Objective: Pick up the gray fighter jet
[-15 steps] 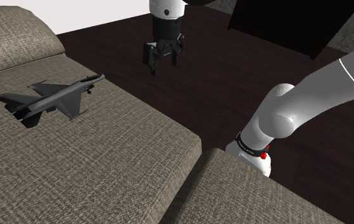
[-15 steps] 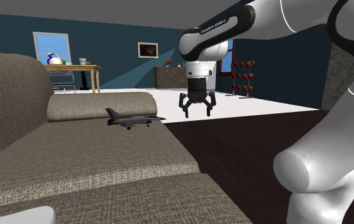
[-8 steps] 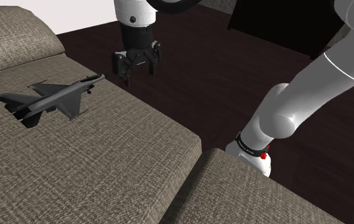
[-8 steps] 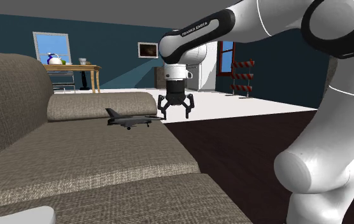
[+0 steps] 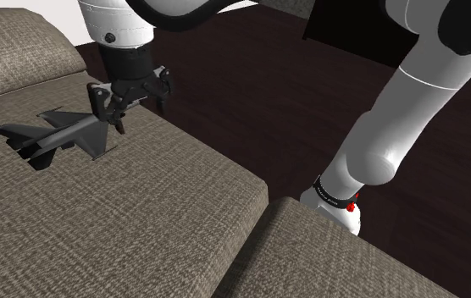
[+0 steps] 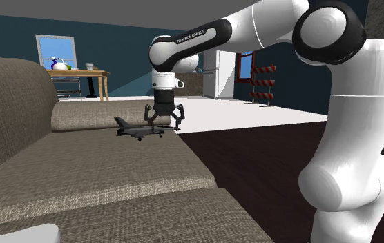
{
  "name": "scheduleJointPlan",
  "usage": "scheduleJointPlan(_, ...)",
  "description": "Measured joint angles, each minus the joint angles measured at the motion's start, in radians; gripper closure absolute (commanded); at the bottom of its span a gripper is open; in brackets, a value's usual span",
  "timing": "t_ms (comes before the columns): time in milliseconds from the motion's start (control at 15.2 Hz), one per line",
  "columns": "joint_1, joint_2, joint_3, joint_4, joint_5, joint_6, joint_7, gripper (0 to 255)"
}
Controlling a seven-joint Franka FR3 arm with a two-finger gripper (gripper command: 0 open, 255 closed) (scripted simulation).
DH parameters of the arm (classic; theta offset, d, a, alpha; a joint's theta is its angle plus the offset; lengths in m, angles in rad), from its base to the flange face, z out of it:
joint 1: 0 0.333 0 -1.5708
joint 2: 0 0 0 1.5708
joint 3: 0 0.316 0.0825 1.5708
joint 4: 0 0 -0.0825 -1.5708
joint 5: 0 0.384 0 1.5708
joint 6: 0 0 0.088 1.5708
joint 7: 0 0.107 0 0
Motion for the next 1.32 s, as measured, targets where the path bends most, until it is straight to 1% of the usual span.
scheduleJointPlan(198, 0.046, 0.120, 0.026, 0.113, -0.070, -0.005, 0.077, 0)
scheduleJointPlan(396, 0.116, 0.252, 0.037, 0.263, -0.149, -0.039, 0.152, 0)
scheduleJointPlan(462, 0.125, 0.273, 0.035, 0.280, -0.161, -0.037, 0.160, 0)
scheduleJointPlan(924, 0.128, 0.291, 0.031, 0.214, -0.174, 0.044, 0.172, 0)
scheduleJointPlan(990, 0.128, 0.293, 0.031, 0.211, -0.175, 0.049, 0.173, 255)
scheduleJointPlan(1320, 0.129, 0.295, 0.030, 0.209, -0.177, 0.053, 0.174, 255)
